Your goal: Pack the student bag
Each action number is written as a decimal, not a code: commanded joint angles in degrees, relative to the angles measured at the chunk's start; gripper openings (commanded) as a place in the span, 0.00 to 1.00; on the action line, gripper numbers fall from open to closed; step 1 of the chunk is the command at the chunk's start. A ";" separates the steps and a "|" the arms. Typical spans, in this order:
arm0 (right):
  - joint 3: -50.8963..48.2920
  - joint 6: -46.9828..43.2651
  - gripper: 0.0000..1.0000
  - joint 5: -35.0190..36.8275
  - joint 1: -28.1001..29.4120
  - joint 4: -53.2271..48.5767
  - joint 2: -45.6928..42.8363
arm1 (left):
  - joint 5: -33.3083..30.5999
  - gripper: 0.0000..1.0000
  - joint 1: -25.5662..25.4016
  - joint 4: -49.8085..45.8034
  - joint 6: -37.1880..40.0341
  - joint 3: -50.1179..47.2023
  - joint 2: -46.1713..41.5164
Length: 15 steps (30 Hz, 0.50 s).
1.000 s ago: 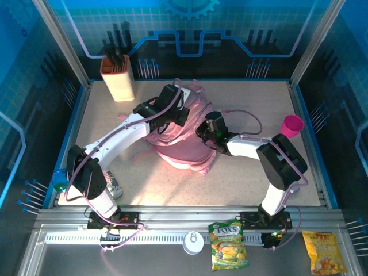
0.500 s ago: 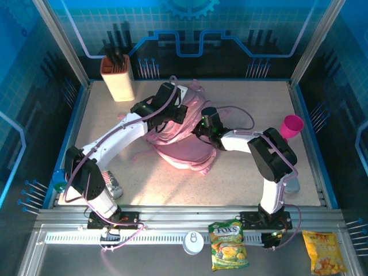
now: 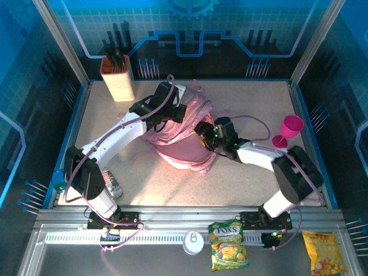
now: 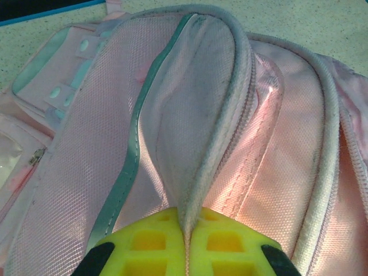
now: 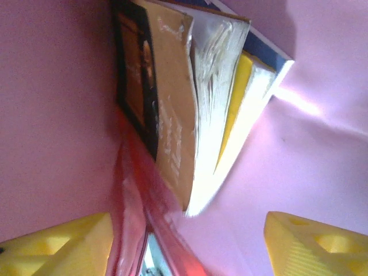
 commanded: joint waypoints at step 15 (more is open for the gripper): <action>3.80 -24.04 0.89 15.03 -6.16 -35.59 -27.94 | 14.01 0.52 1.08 8.76 -7.10 -7.60 0.07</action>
